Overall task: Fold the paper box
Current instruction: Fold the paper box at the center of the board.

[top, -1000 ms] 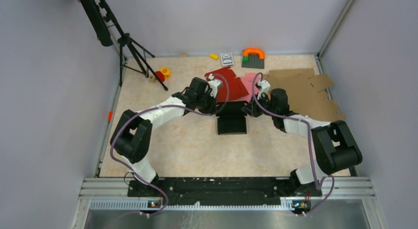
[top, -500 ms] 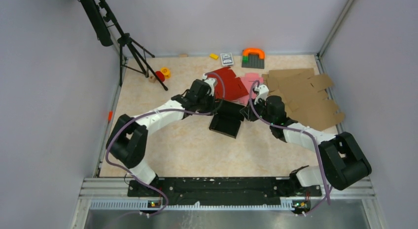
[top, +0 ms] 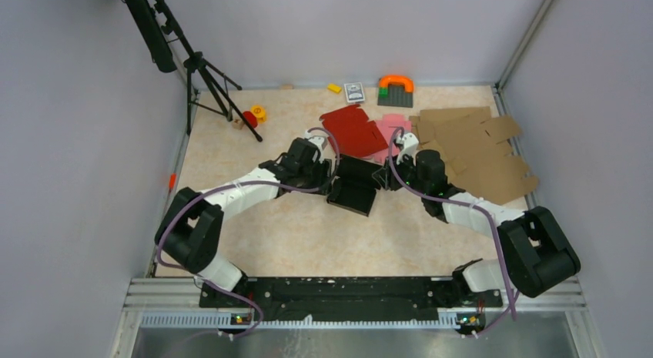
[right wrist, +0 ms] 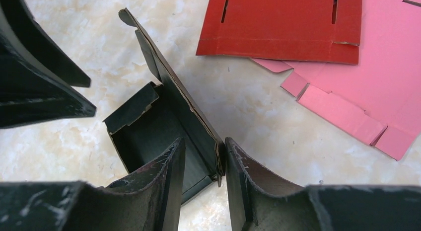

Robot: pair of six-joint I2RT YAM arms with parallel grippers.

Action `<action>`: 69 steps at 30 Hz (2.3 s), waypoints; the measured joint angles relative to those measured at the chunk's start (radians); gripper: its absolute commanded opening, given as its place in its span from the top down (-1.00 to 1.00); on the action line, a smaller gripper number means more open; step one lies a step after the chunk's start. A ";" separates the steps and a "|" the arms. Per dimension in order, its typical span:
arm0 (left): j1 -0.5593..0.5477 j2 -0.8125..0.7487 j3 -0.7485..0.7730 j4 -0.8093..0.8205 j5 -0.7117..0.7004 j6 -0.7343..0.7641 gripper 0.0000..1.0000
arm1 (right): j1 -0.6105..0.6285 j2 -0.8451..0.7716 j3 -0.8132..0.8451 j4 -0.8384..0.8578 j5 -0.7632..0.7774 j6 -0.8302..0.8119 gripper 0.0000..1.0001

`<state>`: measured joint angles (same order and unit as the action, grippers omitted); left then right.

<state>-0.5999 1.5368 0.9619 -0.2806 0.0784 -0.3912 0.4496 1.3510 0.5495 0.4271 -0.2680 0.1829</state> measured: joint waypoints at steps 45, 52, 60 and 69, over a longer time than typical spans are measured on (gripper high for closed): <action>-0.079 0.190 -0.015 0.183 -0.137 -0.106 0.79 | 0.000 0.032 -0.027 0.061 -0.066 0.008 0.40; -0.139 0.198 0.017 0.120 -0.259 -0.113 1.00 | 0.000 0.035 -0.027 0.068 -0.075 0.017 0.40; -0.225 0.271 0.129 -0.006 -0.428 -0.112 1.00 | 0.000 0.038 -0.027 0.082 -0.078 0.023 0.10; -0.263 0.292 0.158 -0.054 -0.499 -0.111 1.00 | 0.000 0.047 -0.027 0.082 -0.058 0.024 0.45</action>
<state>-0.8631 1.8286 1.1198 -0.3344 -0.4210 -0.5026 0.4496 1.3975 0.5224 0.5091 -0.3260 0.2066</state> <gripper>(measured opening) 0.037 0.408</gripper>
